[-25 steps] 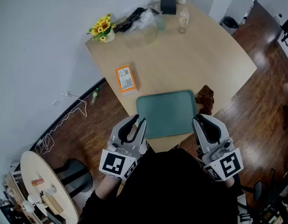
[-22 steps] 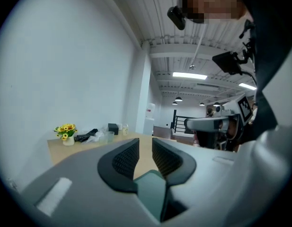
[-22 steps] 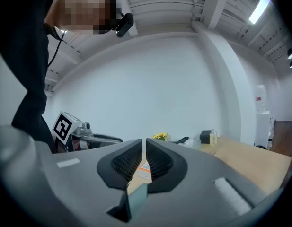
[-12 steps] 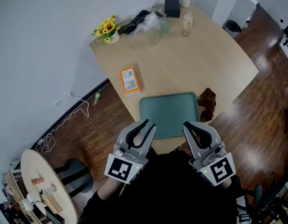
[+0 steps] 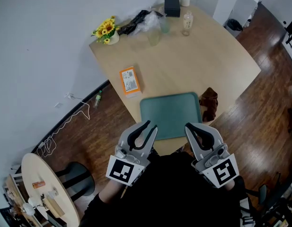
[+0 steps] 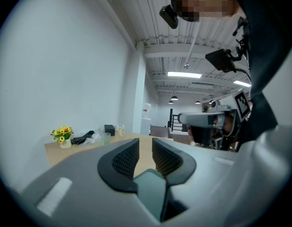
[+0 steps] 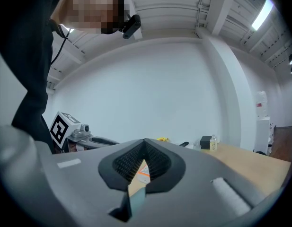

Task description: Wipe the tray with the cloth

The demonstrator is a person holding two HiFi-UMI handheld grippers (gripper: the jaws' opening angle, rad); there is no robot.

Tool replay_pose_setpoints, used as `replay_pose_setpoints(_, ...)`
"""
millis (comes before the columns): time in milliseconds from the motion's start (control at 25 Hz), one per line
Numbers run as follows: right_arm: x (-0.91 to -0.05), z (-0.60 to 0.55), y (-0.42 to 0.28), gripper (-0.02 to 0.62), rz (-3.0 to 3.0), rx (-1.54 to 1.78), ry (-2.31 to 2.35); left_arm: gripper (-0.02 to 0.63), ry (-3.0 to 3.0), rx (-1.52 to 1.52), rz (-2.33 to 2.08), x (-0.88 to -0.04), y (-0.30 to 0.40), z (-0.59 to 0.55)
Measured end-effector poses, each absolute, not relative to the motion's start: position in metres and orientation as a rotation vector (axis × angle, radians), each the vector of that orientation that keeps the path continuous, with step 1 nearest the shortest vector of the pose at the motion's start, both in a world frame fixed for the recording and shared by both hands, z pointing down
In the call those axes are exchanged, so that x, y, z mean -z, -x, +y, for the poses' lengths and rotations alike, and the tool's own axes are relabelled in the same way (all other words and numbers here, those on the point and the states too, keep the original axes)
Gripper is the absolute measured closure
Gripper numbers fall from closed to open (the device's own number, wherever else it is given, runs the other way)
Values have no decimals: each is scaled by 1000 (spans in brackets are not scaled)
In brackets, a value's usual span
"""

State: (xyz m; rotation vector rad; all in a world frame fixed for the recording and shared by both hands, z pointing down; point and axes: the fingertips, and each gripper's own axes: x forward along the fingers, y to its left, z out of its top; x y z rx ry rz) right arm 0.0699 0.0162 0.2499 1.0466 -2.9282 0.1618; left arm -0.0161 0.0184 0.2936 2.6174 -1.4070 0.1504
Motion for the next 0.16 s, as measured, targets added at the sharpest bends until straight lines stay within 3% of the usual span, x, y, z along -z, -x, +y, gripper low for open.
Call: replay_pose_setpoints(160,-250,19,-70,594,-2928,-166,-1043,538,-2606,-173,-1404,-298,17,22)
